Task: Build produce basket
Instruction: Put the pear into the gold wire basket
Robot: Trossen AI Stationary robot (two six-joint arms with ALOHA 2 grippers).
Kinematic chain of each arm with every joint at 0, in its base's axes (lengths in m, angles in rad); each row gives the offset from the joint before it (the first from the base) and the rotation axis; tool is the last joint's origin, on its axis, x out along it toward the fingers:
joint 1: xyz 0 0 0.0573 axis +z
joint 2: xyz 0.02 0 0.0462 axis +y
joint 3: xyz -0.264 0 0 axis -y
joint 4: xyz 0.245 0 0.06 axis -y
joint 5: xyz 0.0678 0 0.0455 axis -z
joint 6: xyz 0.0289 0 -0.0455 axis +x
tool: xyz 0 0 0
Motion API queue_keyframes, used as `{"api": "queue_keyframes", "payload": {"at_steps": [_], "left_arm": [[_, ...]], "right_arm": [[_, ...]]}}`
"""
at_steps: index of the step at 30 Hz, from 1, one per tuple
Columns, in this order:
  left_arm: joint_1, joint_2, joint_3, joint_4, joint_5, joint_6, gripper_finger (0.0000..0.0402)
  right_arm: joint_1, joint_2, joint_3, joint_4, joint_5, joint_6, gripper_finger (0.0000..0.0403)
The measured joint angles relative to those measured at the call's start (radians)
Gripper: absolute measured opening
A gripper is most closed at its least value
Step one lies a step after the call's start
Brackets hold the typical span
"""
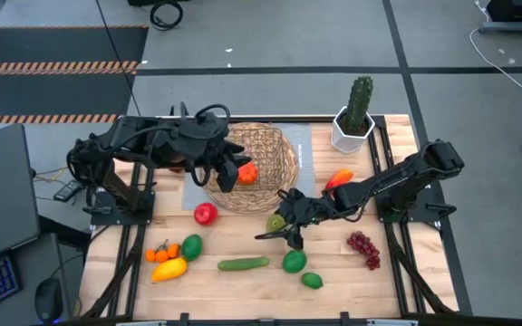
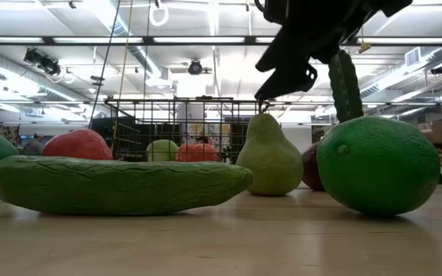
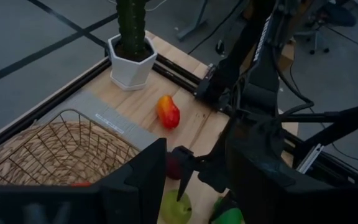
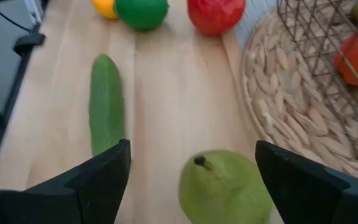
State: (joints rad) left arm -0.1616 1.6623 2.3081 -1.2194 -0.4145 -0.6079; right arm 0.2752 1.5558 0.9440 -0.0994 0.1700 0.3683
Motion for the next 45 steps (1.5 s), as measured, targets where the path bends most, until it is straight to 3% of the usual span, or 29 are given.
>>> {"api": "queue_keyframes", "payload": {"at_steps": [5,14,19,45], "left_arm": [[0.000,0.000,0.000,-0.006,0.000,0.000,0.0172],[0.000,0.000,0.000,-0.006,0.000,0.000,0.0172],[0.000,0.000,0.000,-0.006,0.000,0.000,0.0172],[0.000,0.001,0.000,-0.036,0.000,-0.008,0.0172]], "right_arm": [[-0.002,-0.002,0.000,-0.004,-0.001,-0.027,0.0329],[-0.003,-0.002,0.000,-0.014,-0.006,-0.031,0.0189],[-0.002,-0.002,0.000,-0.011,-0.006,-0.031,0.0144],[-0.004,0.031,0.000,0.023,-0.006,-0.049,0.0168]]}}
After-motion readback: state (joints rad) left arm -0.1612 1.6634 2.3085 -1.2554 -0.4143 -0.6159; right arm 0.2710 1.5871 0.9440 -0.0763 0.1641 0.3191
